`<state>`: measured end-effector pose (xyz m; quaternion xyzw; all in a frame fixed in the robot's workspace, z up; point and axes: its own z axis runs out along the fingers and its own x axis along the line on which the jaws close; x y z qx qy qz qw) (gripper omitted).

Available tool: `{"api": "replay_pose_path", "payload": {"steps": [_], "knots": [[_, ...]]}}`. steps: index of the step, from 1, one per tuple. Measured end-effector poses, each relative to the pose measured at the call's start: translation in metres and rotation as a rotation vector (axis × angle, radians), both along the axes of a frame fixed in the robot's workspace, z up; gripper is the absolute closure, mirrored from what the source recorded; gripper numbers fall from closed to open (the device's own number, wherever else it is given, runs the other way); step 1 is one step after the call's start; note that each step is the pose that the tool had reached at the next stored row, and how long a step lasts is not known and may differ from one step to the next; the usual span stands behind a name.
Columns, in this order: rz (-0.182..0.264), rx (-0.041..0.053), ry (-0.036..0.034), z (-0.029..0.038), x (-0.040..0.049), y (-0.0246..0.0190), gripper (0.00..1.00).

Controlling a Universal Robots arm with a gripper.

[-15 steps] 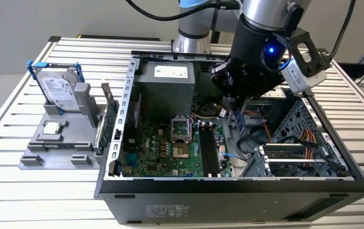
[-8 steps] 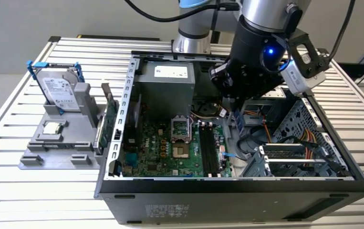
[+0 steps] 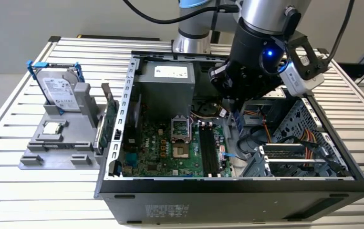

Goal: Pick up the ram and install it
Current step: 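Insert the ram into the slot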

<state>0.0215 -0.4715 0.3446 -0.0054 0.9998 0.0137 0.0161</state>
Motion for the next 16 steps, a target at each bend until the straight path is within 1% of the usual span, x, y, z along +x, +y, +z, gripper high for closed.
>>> {"api": "replay_pose_path", "payload": {"steps": [7,16], "knots": [[0.000,-0.0002,-0.0002,-0.0008,0.0000,0.0000,1.00],[0.000,-0.0001,-0.0003,-0.0042,0.0000,0.0000,1.00]]}}
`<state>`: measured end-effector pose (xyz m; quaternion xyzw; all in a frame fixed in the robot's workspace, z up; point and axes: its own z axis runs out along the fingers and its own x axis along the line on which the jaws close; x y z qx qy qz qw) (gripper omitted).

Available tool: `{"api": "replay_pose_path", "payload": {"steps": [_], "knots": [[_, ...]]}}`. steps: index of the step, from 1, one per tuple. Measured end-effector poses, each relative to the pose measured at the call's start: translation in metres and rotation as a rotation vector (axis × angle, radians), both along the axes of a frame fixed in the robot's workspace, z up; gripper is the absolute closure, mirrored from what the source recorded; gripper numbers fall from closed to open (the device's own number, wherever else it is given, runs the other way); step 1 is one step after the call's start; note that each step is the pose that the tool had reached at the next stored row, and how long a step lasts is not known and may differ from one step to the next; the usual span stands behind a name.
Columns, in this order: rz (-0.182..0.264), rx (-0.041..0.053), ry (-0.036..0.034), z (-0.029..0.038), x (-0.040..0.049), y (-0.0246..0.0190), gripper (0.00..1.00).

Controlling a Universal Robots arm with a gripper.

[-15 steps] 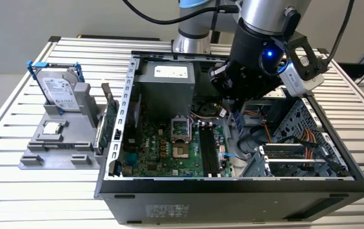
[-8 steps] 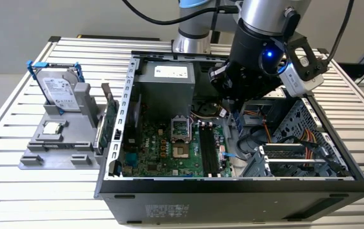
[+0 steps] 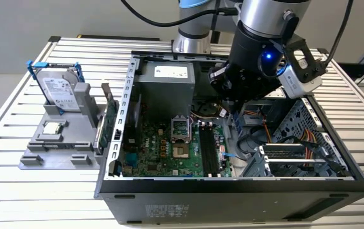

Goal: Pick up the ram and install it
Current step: 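Insert the ram into the slot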

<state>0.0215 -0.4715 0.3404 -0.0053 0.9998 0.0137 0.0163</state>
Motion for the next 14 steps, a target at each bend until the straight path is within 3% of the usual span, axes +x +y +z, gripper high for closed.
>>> {"api": "replay_pose_path", "payload": {"steps": [14], "knots": [[-0.063,-0.0017,-0.0014,-0.0106,-0.0002,0.0000,1.00]]}}
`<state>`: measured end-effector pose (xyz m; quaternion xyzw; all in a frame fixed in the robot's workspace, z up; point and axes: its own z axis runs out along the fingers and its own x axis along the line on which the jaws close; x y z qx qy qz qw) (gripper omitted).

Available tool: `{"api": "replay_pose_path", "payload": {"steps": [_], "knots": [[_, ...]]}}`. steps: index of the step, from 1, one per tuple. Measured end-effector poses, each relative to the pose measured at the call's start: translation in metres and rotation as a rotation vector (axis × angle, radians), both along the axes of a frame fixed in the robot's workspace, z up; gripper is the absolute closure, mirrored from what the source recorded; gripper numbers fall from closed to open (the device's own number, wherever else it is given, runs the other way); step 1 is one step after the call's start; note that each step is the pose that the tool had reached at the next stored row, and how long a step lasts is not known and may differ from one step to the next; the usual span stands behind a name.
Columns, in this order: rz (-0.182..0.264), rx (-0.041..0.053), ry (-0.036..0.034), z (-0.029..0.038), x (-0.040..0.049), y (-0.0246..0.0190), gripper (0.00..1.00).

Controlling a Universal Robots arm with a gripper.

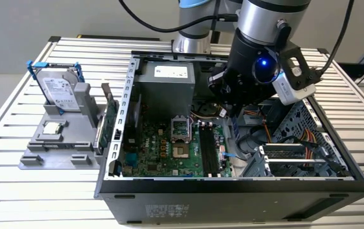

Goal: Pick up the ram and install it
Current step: 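Insert the ram into the slot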

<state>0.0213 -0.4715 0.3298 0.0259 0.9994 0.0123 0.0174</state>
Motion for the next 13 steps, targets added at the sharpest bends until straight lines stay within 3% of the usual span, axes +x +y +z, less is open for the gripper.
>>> {"api": "replay_pose_path", "payload": {"steps": [13], "knots": [[-0.011,-0.0004,0.0000,-0.0117,-0.0011,0.0000,1.00]]}}
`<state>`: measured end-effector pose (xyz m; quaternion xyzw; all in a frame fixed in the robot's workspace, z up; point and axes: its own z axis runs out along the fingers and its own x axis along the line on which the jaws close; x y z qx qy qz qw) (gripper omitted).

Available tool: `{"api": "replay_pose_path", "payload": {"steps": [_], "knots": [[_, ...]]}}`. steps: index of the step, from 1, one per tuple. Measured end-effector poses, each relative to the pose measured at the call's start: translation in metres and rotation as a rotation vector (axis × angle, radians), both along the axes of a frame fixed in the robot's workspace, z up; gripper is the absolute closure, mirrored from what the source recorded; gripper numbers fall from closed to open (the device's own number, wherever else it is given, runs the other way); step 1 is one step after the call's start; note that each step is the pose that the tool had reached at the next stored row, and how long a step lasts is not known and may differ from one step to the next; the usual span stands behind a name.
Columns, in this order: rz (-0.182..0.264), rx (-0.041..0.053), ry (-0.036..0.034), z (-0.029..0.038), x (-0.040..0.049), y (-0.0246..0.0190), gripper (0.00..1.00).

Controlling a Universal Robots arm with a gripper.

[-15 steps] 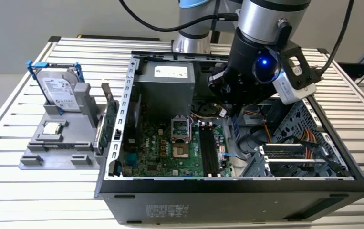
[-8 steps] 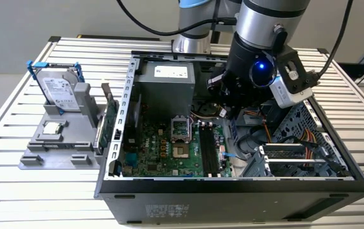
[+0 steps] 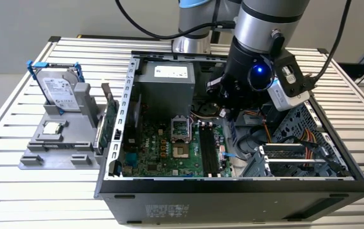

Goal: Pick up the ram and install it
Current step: 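Insert the ram into the slot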

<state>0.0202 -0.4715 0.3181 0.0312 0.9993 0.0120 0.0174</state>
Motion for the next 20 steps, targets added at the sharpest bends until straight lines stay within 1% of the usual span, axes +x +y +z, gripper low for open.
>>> {"api": "replay_pose_path", "payload": {"steps": [7,14,20], "knots": [[0.002,-0.0018,0.0000,-0.0013,0.0000,0.0000,1.00],[0.003,-0.0016,0.0001,-0.0116,-0.0001,0.0000,1.00],[0.005,-0.0016,0.0001,-0.0191,-0.0001,0.0000,1.00]]}}
